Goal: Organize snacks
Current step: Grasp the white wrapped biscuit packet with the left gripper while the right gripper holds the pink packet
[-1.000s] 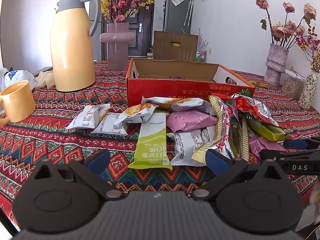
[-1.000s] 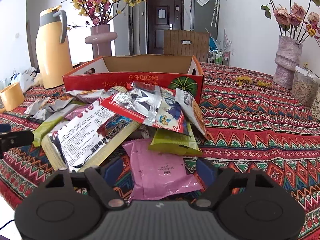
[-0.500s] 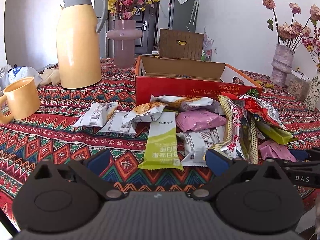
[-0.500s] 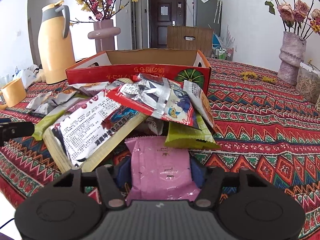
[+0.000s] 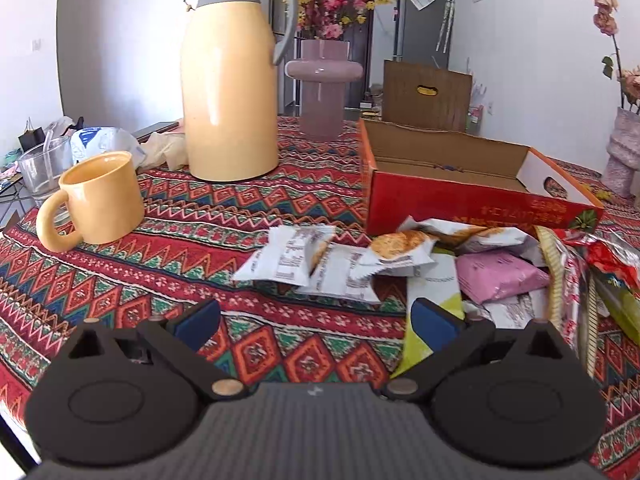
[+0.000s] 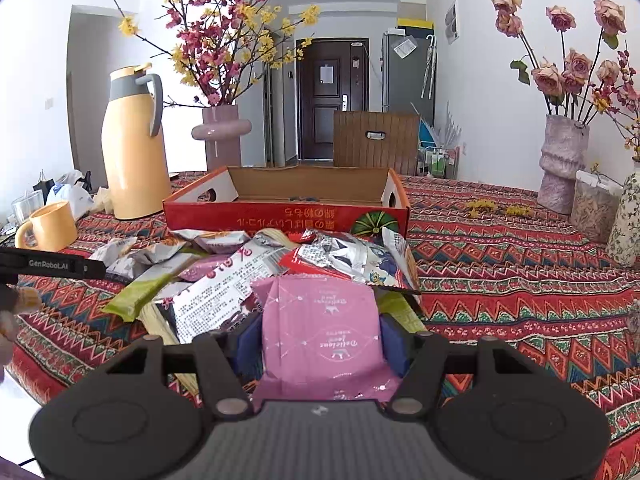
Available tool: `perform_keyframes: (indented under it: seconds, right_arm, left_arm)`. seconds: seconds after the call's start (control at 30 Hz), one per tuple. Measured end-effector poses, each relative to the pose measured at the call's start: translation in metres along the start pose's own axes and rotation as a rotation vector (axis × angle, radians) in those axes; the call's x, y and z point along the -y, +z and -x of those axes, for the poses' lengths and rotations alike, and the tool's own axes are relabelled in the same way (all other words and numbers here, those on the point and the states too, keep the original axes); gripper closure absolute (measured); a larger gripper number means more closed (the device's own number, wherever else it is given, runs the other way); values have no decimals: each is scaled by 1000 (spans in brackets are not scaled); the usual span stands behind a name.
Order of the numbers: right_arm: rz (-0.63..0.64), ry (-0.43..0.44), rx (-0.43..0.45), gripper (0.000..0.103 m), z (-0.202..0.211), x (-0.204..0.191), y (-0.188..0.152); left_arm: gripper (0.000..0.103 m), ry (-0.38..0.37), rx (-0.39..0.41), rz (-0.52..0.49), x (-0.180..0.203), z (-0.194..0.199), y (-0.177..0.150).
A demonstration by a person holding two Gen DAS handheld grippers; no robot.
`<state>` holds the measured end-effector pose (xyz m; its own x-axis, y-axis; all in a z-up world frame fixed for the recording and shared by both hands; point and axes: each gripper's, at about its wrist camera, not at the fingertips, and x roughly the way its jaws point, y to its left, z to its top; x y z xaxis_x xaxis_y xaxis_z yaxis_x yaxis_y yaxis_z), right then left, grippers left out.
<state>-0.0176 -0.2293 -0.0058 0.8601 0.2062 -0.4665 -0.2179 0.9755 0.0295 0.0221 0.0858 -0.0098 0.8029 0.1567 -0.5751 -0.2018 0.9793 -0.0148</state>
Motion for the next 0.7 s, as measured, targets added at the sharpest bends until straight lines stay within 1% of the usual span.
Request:
perform_keyframes:
  seconds: [0.1,0.2,0.3,0.37,0.53,0.7]
  right_arm:
    - [-15,-27,19,42,1,7,4]
    - [-28,-62,36,42,-1,15,8]
    - [-46,-98,45,42,-8,24,14]
    - [-61,-117,48,42,-13,30,16]
    - [-87,-139,36,42,-26,38,16]
    - [-99,-142,18,42,-35,39,13]
  left_arm:
    - [0,39,-10,16,-11,-14,12]
    - [0,74,-20,11,-18,-30,21]
    - [0,86,-39,-6,-20,-47,29]
    - [0,77,-66,-23,-20,-61,34]
    - [0,72,-114,-28,-25,-90,43]
    - [0,36,-148,13,-36,-107,48]
